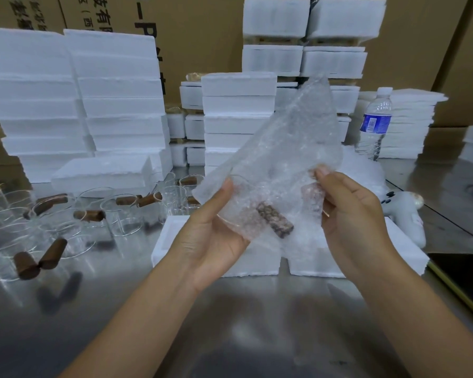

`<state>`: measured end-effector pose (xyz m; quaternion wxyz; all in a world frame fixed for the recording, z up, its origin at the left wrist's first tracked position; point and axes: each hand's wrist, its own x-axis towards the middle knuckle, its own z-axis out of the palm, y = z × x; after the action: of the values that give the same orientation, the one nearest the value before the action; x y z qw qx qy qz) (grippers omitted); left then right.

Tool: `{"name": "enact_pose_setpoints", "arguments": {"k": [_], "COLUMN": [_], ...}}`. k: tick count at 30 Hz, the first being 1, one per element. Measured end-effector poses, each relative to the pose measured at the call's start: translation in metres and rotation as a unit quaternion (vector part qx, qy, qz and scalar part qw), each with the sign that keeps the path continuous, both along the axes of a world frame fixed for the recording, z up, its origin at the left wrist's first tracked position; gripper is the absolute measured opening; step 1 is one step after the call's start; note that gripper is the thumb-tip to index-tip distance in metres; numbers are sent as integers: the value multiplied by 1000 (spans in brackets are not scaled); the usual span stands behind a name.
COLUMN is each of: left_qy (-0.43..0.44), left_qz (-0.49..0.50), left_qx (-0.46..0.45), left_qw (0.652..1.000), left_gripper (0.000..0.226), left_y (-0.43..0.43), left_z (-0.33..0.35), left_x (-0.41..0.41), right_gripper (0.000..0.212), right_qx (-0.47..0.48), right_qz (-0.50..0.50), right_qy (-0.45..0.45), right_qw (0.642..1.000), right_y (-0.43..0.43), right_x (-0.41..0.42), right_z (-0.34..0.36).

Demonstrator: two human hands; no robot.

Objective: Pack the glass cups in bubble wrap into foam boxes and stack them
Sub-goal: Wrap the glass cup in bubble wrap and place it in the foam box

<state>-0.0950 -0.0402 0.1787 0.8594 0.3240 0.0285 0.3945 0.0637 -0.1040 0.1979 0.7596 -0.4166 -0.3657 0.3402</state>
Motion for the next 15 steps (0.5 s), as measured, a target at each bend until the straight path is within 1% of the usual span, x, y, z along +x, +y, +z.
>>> {"name": "enact_pose_setpoints", "arguments": {"k": [1, 4, 5, 6, 8, 9, 13, 15], "left_qy": [21, 117, 147, 179, 227, 239, 267, 274], "left_qz": [15, 80, 101, 125, 170, 185, 228, 245], "left_qx": [17, 96, 120, 140, 162, 171, 214, 257], "left_qw": [1000, 985, 977, 966, 945, 938, 912, 894], "left_gripper": [81, 62, 64, 71, 90, 95, 96, 86], "left_y": [0, -2, -2, -3, -3, -3, -7, -10], "left_z": [-1, -4, -5, -6, -8, -8, -6, -6], "left_x": [1, 5, 6, 7, 8, 8, 6, 6], "right_gripper": [13, 16, 23, 33, 48, 52, 53, 51], "right_qx": [-5, -28, -31, -32, -27, -22, -1, 5], "right_qz": [2, 22, 41, 66, 116, 133, 124, 104], "right_qy": [17, 72, 85, 85, 60, 45, 0, -50], "right_qw": [1000, 997, 995, 994, 991, 990, 992, 993], "right_y": [0, 2, 2, 1, 0, 0, 0, 0], "right_x": [1, 4, 4, 3, 0, -2, -6, -7], "right_z": [0, 1, 2, 2, 3, 3, 2, -1]}}
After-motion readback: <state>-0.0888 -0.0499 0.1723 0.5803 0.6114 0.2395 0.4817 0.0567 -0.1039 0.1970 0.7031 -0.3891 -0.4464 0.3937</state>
